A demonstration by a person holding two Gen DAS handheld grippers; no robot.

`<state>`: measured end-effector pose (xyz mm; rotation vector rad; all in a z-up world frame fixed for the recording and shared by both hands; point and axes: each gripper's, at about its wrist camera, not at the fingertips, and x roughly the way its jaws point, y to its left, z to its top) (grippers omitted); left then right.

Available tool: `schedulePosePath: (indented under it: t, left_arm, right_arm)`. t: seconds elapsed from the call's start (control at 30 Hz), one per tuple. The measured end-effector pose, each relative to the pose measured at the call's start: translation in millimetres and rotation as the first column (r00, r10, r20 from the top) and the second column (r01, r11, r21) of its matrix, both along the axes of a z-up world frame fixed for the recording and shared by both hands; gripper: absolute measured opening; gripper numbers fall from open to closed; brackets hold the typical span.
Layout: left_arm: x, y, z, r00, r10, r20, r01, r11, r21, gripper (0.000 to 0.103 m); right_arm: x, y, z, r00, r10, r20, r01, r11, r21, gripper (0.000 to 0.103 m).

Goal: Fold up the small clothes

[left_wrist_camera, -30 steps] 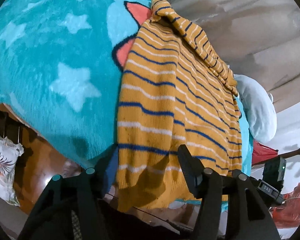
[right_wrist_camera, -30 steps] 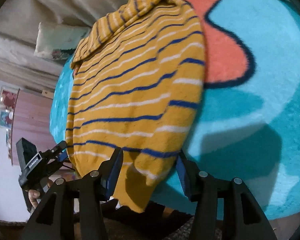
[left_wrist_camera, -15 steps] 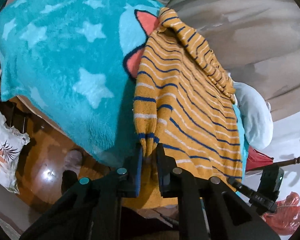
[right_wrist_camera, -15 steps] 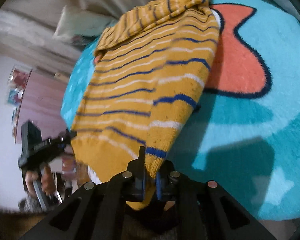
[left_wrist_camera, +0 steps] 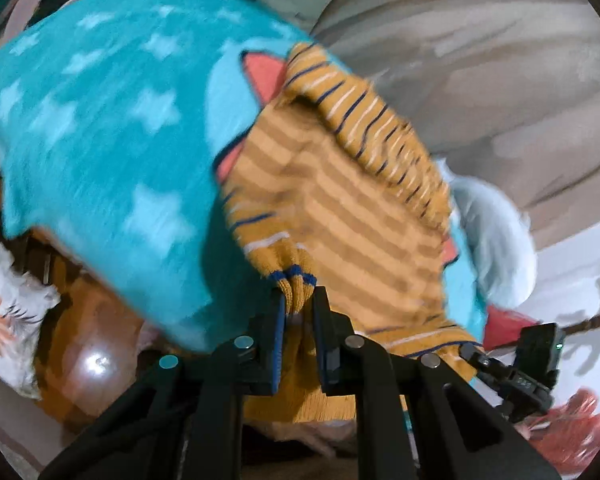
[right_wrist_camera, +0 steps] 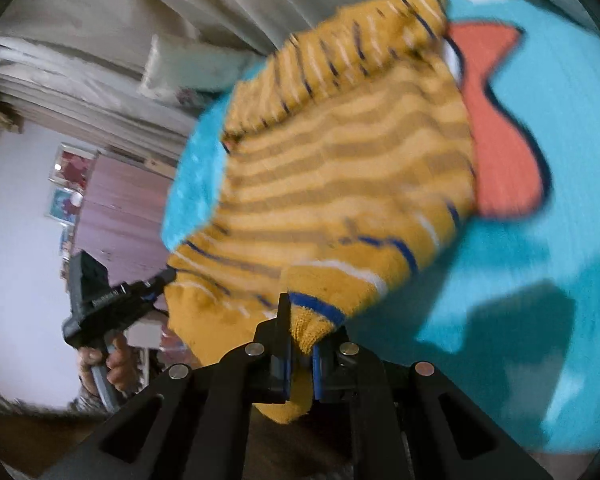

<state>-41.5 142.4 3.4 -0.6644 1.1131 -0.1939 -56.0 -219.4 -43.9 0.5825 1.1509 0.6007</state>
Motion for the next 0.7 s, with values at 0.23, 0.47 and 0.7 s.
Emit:
schedulePosePath:
  t: [0.23,0.47,0.7]
  left_arm:
    - [132.4,-13.6,27.3,0.996,-0.028,0.087,0.03,0.999,-0.019,0.013]
    - [278.0,-24.4,-19.5,1.0,-0.029,-0.007,0.029,0.998,-0.05,0.014]
    - [298.6,12.9,-14.6,0.998,0.032,0.047,-0.022,0.983,-0.184,0.049]
  right_arm:
    - [107.4,4.9,45.6,0.989,-0.096,0.112,0.09,0.994,0.06,0.008]
    - [243.2,0.8,17.0,0.956,-0.291,0.046,0.293,0.956,-0.031,0.022]
    - [283.2,-28.6,-1.0,0.899,-0.437,-0.028,0.438,0.895,0.083,0.064]
